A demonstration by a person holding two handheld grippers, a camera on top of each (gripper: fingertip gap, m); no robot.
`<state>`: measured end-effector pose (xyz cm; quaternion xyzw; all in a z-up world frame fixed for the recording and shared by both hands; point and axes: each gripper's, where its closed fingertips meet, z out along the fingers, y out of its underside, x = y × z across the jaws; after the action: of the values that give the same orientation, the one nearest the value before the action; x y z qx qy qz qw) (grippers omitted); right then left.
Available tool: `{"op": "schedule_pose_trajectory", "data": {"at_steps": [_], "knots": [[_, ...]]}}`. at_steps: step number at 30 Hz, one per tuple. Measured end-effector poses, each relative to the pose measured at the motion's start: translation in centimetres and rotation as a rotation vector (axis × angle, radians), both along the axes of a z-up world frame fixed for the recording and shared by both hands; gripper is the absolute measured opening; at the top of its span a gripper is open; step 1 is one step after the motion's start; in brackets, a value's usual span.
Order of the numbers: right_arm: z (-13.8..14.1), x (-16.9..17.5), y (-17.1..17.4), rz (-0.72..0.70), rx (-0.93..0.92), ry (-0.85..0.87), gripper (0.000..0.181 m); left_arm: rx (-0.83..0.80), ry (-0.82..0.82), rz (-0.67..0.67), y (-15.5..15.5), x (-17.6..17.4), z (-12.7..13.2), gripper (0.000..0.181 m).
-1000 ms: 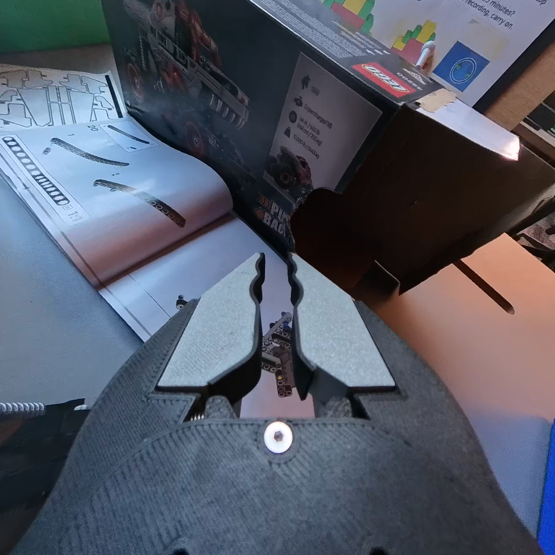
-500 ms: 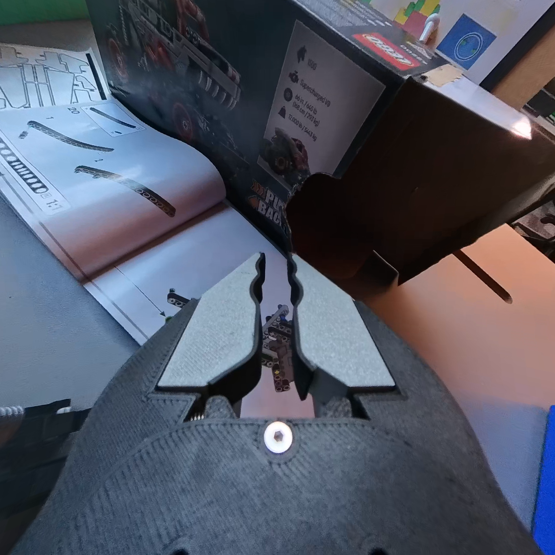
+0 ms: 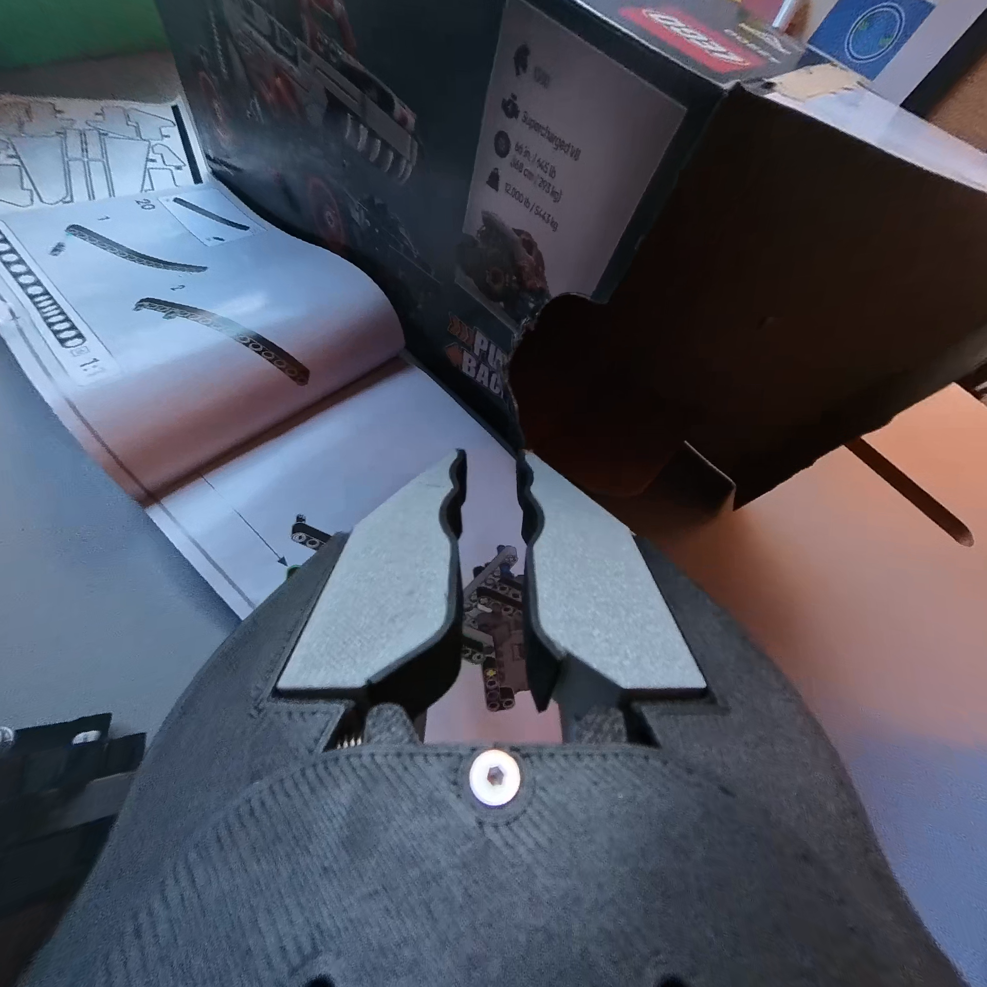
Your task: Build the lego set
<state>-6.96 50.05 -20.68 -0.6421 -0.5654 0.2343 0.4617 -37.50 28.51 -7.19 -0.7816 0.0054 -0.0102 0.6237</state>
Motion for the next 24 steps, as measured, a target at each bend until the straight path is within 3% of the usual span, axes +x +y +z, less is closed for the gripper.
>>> {"op": "schedule_pose_trajectory", "data": {"at_steps": [5, 8, 13, 24], "knots": [[-0.3, -0.2, -0.5, 0.022, 0.008, -0.017, 0.021, 0.026, -0.123, -0.032, -2.2, -1.8, 0.5, 0.05], [-0.4, -0.2, -0.4, 0.011, 0.028, -0.032, 0.022, -0.018, -0.106, -0.02, -3.8, -3.2, -0.1, 0.055], [-0.5, -0.1, 0.0, -0.017, 0.034, -0.039, 0.023, -0.02, -0.077, 0.143, -4.6, -7.2, -1.8, 0.052], [0.2, 0.3, 0.7, -0.041, -0.053, 0.034, 0.027, -0.07, -0.075, 0.179, -3.6, -7.0, -3.8, 0.041]]}}
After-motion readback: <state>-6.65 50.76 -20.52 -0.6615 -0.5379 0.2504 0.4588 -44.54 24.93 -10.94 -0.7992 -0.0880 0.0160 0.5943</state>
